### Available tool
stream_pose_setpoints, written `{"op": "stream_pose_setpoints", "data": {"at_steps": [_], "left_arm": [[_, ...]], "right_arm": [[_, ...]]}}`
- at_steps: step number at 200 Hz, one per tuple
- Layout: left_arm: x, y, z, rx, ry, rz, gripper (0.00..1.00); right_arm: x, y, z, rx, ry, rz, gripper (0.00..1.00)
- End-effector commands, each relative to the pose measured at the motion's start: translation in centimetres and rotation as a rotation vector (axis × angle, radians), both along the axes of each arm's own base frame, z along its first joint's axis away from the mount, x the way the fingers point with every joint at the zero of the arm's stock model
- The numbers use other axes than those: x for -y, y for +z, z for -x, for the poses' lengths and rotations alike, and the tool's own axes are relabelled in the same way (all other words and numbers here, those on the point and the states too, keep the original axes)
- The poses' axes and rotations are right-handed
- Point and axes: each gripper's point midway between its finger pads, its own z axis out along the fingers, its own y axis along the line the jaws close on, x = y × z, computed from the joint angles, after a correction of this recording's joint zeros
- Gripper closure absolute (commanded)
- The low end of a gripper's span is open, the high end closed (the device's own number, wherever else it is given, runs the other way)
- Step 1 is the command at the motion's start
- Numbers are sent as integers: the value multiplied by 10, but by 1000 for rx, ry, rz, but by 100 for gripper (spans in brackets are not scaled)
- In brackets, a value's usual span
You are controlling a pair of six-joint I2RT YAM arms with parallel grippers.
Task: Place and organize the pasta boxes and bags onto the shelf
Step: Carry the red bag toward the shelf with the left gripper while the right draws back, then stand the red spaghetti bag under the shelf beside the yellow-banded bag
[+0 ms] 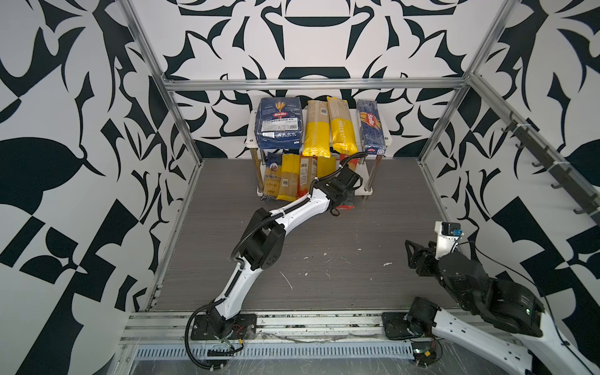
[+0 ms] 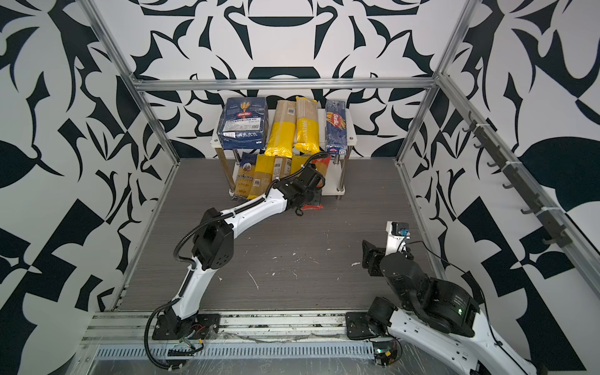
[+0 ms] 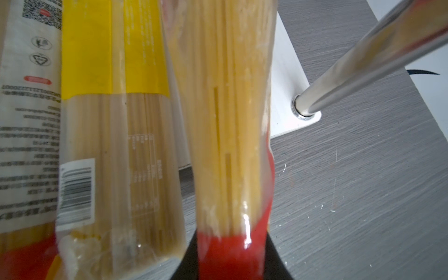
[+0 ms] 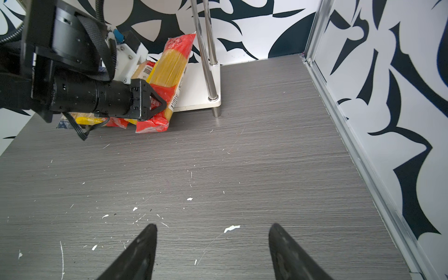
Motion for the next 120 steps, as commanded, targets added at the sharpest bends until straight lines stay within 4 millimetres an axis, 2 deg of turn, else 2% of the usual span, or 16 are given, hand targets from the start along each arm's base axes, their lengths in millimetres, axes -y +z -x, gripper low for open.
{"op": "stream_pose_setpoints", "data": {"at_steps": [1,42,120], "left_arm": [[13,64,-33,157,44,176,98],[18,63,-40,160,47,208,95],[31,65,-49,178,37,249,61]], "right_arm": [[9,14,0,39,-42,-24,25],[14,18,1,47,-57,-22,25],[21,22,3,65,-78,-35,25]]}}
